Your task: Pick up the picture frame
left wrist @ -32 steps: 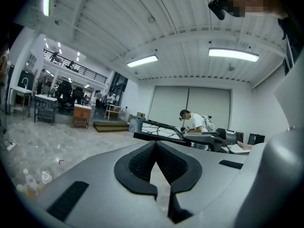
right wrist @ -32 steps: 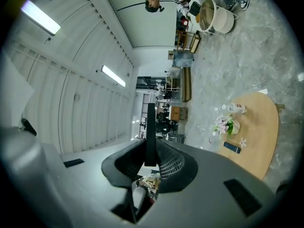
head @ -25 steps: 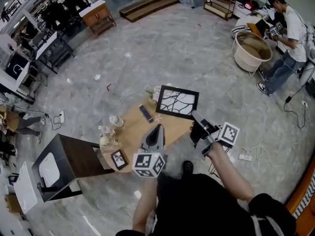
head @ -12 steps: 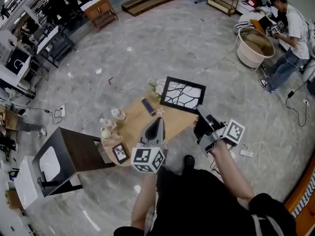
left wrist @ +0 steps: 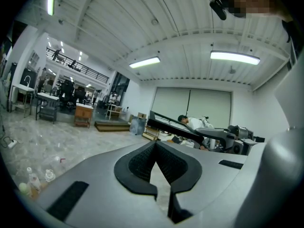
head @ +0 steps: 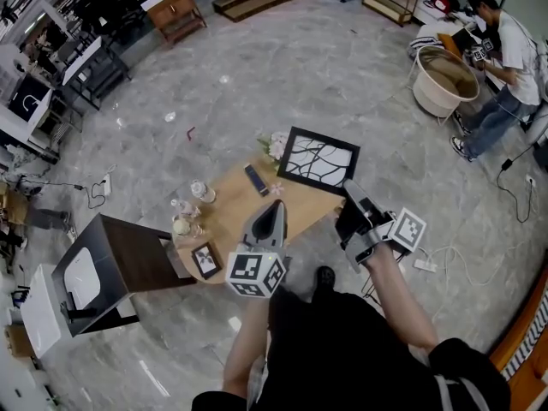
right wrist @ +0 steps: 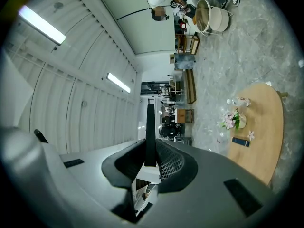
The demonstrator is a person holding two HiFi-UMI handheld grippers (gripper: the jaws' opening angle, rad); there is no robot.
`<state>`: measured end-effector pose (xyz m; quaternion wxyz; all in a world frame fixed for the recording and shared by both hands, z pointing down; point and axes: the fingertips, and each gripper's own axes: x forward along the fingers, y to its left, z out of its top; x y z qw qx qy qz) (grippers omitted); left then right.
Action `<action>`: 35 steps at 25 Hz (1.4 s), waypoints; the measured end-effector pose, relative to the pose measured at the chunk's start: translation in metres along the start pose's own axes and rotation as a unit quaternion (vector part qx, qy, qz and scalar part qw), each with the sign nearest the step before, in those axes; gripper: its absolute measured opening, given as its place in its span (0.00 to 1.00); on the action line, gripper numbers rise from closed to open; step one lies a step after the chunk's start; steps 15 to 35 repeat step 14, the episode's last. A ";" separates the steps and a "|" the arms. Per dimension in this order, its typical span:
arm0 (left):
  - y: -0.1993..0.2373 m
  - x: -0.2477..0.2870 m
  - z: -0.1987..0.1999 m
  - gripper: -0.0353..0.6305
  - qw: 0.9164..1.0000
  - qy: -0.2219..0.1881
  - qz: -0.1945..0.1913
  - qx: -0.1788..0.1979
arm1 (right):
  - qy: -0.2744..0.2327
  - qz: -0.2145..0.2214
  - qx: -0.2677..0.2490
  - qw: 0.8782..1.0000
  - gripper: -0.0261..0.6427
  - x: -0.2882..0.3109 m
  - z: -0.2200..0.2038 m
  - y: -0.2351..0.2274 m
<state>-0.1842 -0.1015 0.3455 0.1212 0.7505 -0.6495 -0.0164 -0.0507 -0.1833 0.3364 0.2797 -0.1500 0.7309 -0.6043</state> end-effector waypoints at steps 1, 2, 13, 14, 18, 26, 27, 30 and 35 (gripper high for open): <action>0.000 0.000 0.000 0.07 1.000 0.001 -0.001 0.001 | -0.001 0.000 0.000 1.000 0.15 0.000 0.000 -0.001; 0.000 0.001 -0.001 0.07 1.000 0.001 -0.001 0.001 | -0.002 -0.001 -0.001 1.000 0.15 0.000 0.000 -0.002; 0.003 0.003 0.001 0.07 1.000 0.000 -0.005 0.005 | -0.008 0.002 -0.010 1.000 0.15 0.000 0.002 -0.005; 0.003 0.004 0.001 0.07 1.000 -0.001 -0.006 0.005 | -0.009 0.004 -0.012 1.000 0.15 0.000 0.003 -0.005; 0.003 0.004 0.001 0.07 1.000 -0.001 -0.006 0.005 | -0.009 0.004 -0.012 1.000 0.15 0.000 0.003 -0.005; 0.003 0.004 0.001 0.07 1.000 -0.001 -0.006 0.005 | -0.009 0.004 -0.012 1.000 0.15 0.000 0.003 -0.005; 0.003 0.004 0.001 0.07 1.000 -0.001 -0.006 0.005 | -0.009 0.004 -0.012 1.000 0.15 0.000 0.003 -0.005; 0.003 0.004 0.001 0.07 1.000 -0.001 -0.006 0.005 | -0.009 0.004 -0.012 1.000 0.15 0.000 0.003 -0.005; 0.003 0.004 0.001 0.07 1.000 -0.001 -0.006 0.005 | -0.009 0.004 -0.012 1.000 0.15 0.000 0.003 -0.005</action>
